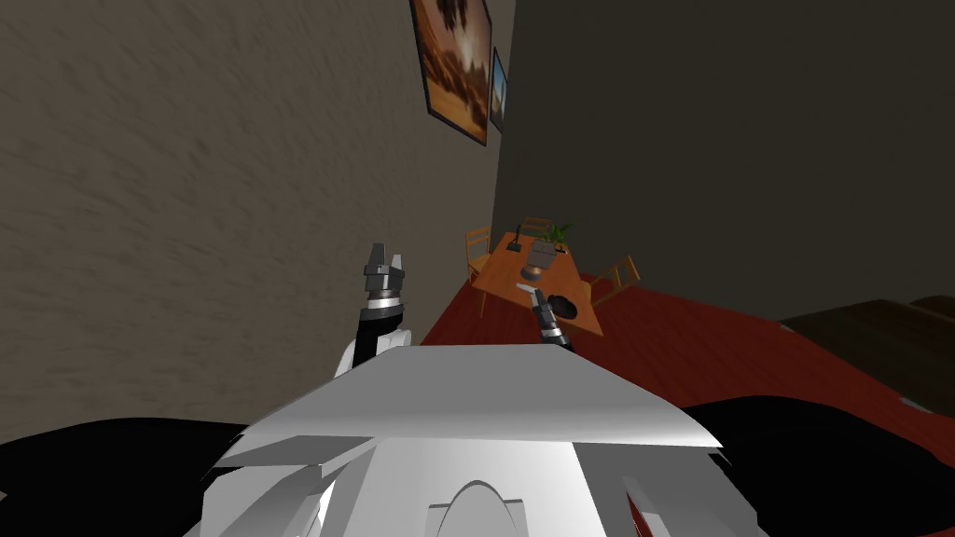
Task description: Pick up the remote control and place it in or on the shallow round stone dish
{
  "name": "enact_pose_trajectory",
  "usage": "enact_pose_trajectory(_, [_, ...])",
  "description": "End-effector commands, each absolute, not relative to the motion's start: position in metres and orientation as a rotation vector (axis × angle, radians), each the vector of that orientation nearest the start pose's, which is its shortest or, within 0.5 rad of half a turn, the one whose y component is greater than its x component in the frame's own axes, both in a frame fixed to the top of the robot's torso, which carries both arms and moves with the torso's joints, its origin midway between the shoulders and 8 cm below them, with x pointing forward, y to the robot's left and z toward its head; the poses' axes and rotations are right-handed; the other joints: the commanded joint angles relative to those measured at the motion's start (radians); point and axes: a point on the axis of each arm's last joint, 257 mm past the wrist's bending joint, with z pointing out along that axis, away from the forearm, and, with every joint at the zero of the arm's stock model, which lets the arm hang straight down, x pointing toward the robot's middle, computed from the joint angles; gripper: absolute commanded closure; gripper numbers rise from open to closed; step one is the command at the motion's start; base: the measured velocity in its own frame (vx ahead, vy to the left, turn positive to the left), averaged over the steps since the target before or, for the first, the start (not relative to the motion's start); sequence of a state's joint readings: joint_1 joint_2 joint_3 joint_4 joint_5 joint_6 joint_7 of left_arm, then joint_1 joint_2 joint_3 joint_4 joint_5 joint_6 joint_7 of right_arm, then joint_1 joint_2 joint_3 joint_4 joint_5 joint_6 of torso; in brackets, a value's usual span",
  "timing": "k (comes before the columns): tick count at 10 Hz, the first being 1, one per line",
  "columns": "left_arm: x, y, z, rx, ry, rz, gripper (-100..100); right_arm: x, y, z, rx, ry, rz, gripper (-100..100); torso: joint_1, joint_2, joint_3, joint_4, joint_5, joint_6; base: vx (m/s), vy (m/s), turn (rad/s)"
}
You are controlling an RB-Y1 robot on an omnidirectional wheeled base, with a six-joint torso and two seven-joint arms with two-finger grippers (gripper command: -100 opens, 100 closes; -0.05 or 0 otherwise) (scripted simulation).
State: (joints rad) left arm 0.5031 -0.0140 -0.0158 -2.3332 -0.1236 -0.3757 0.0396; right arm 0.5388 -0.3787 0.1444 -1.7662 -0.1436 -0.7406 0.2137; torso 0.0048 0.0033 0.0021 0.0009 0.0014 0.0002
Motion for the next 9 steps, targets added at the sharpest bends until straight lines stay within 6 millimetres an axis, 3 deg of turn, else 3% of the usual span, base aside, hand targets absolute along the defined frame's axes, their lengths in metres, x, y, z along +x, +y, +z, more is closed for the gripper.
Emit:
enact_pose_trajectory(1, [0.356, 0.266, 0.022, -0.672, 0.708, -1.250, 0, 0.342, -0.277, -0.212, 0.632, 1.202, 1.137, -100, 0.000, 0.000, 0.000, 0.000, 0.000, 0.000, -0.029, 0.119, 0.193])
enact_pose_trajectory(3, [0.356, 0.266, 0.022, -0.672, 0.708, -1.250, 0, 0.341, -0.281, -0.224, 0.648, 1.222, 1.122, -100, 0.000, -0.001, 0.000, 0.000, 0.000, 0.000, -0.002, 0.066, 0.033])
enact_pose_trajectory(6, [0.356, 0.266, 0.022, -0.672, 0.708, -1.250, 0, 0.323, -0.287, -0.271, 0.633, 1.369, 1.072, -100, -0.002, -0.002, -0.001, 0.000, 0.000, 0.000, -0.010, 0.084, 0.193])
enact_pose_trajectory(9, [0.356, 0.266, 0.022, -0.672, 0.708, -1.250, 0, 0.308, -0.296, -0.303, 0.634, 1.464, 1.028, -100, -0.001, -0.003, -0.001, 0.000, 0.000, 0.000, 0.010, 0.075, 0.150])
